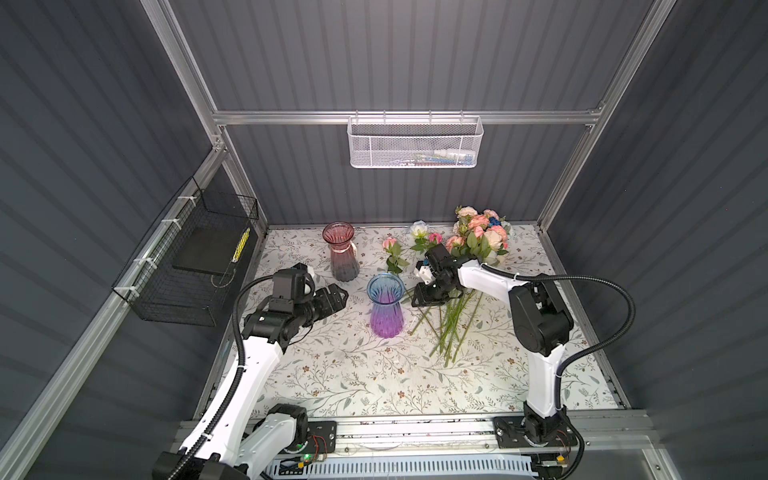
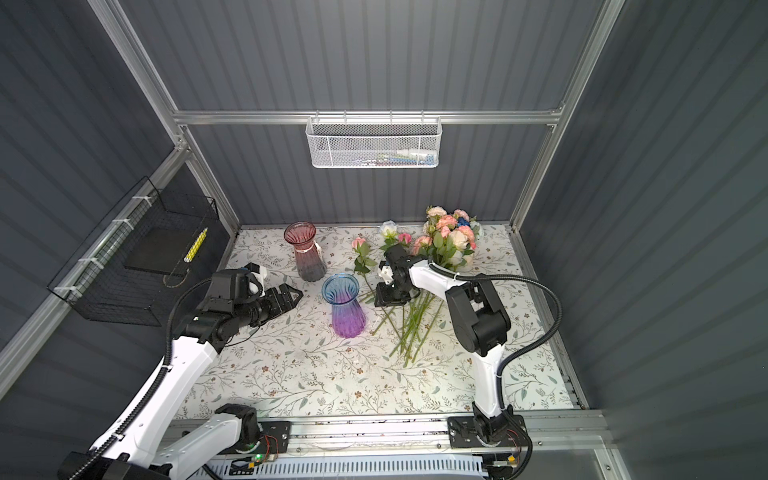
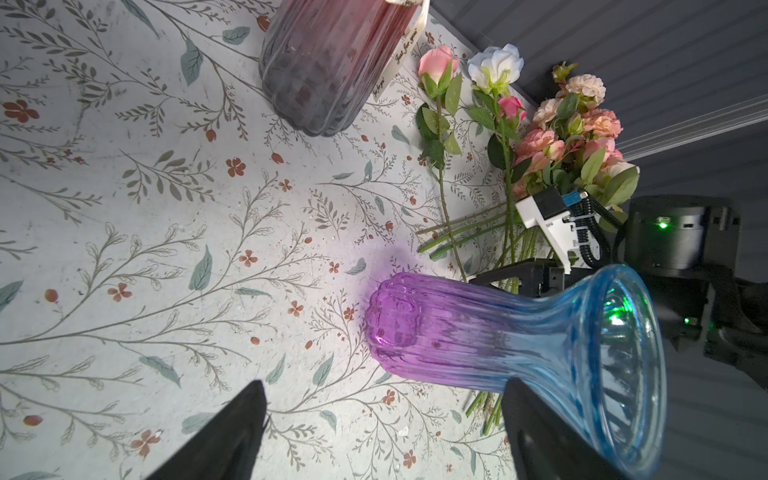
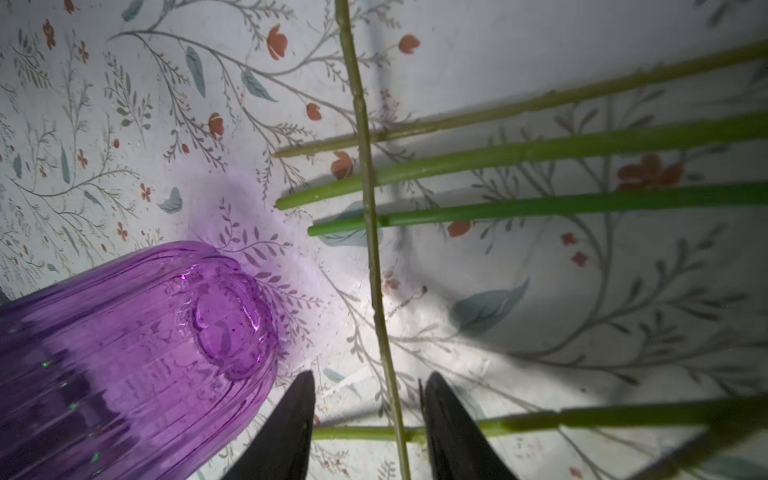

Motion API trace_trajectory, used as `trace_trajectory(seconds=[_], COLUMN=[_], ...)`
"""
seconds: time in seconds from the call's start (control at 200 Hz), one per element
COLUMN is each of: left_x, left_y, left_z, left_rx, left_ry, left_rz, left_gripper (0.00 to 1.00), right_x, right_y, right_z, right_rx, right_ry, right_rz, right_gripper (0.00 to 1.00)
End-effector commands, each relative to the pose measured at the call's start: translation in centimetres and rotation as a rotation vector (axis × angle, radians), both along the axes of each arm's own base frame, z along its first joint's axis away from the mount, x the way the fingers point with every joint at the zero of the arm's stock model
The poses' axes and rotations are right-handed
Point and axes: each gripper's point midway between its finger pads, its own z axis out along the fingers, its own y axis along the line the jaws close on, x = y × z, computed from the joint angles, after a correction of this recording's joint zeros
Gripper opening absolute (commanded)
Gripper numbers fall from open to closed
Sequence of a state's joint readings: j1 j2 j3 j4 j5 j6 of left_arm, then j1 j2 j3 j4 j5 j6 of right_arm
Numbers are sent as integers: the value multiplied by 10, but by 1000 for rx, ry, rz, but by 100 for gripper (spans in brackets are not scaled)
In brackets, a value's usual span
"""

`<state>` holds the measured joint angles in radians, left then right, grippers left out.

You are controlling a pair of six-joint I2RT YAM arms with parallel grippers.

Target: Arrange the flowers into the vase

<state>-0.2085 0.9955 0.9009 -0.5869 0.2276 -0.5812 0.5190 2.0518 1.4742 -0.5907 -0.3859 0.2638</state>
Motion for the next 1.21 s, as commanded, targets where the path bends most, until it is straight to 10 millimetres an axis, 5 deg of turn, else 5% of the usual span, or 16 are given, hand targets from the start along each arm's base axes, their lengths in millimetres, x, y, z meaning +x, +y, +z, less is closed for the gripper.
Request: trace_trajectory(seconds=[0.0, 0.29, 0.55, 0.915, 1.201], left_x=[-2, 2, 4, 5, 4], left_y=[-3, -7, -14, -16, -36], left_z=[-6, -8, -6, 36, 125], left_rx=[-14, -26, -58, -72, -157], left_ry=[30, 43, 38, -88, -352], left_rz=[-12, -22, -50, -77, -209], left_gripper=[89, 89, 90, 92, 93], right_x=[5, -1, 5, 4, -16], right_y=[6, 13, 12, -18, -54], right_z=[-2, -15, 4, 77, 157], right_rx=[7, 40, 137, 293, 324], right_ry=[-15, 18, -56, -321, -585], right_rz=[34, 78, 49, -103, -211], right_gripper=[42, 25, 0, 0, 0])
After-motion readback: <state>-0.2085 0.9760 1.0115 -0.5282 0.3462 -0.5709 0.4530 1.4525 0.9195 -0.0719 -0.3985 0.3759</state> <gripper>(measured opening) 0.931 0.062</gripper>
